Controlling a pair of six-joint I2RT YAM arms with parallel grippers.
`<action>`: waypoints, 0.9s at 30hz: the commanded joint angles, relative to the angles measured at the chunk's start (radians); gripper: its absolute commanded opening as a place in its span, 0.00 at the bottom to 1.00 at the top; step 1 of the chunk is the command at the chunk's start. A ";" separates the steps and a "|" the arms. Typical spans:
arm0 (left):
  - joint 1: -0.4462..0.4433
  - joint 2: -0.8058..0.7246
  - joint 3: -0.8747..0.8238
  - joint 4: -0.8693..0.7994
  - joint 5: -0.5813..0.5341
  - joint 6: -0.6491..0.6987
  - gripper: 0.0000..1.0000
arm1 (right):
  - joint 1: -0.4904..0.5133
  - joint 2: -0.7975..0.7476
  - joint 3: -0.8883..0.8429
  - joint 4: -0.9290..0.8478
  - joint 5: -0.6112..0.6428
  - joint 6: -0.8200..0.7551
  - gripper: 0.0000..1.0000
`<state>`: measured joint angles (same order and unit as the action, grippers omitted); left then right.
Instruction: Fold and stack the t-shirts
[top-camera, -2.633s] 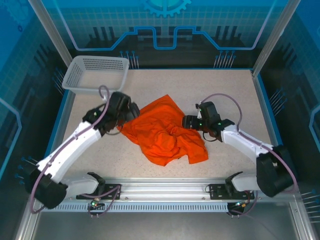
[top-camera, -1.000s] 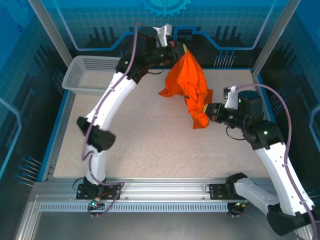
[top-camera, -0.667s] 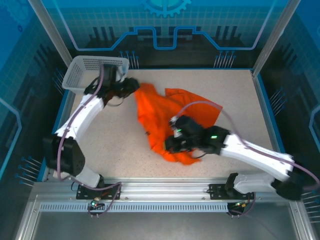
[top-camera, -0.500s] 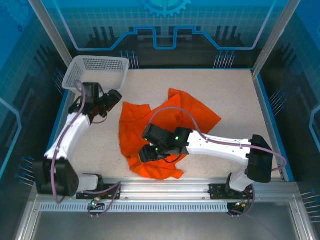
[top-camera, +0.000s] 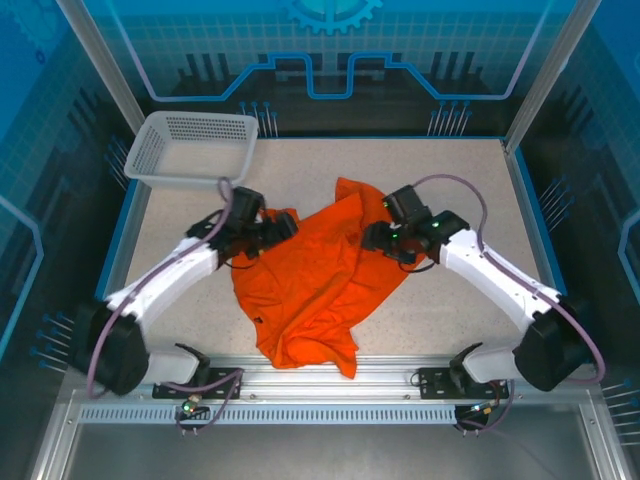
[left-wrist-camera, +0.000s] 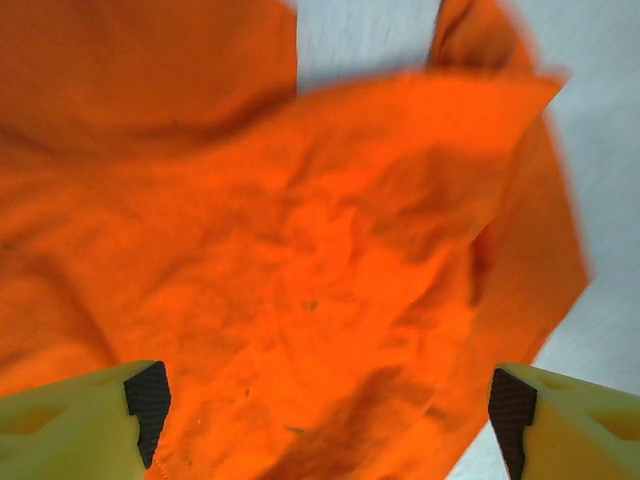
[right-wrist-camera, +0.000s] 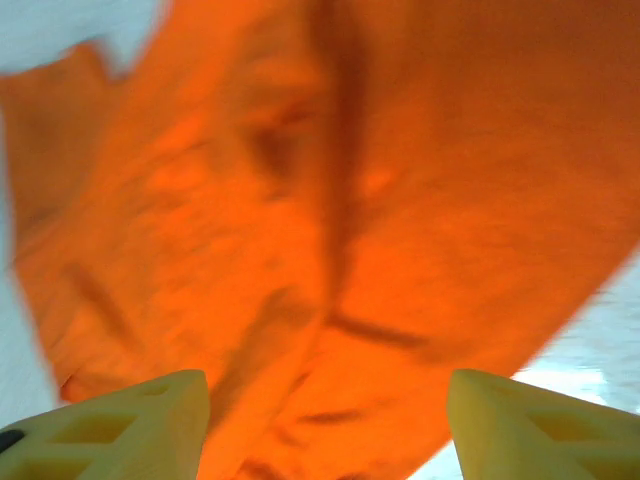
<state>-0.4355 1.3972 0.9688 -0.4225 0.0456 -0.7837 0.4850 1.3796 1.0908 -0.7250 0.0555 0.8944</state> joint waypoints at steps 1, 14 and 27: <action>-0.071 0.114 0.010 0.047 0.034 0.000 0.84 | -0.087 0.121 -0.003 0.014 -0.013 -0.085 0.61; -0.089 0.574 0.206 0.138 -0.015 -0.117 0.71 | -0.273 0.668 0.283 0.057 -0.148 -0.140 0.40; -0.060 1.053 1.012 -0.210 -0.094 0.051 0.70 | -0.594 0.471 -0.015 0.193 -0.312 0.006 0.45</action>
<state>-0.5179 2.3482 1.8744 -0.4694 -0.0147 -0.8013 -0.0414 1.8679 1.1454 -0.5251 -0.2390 0.8612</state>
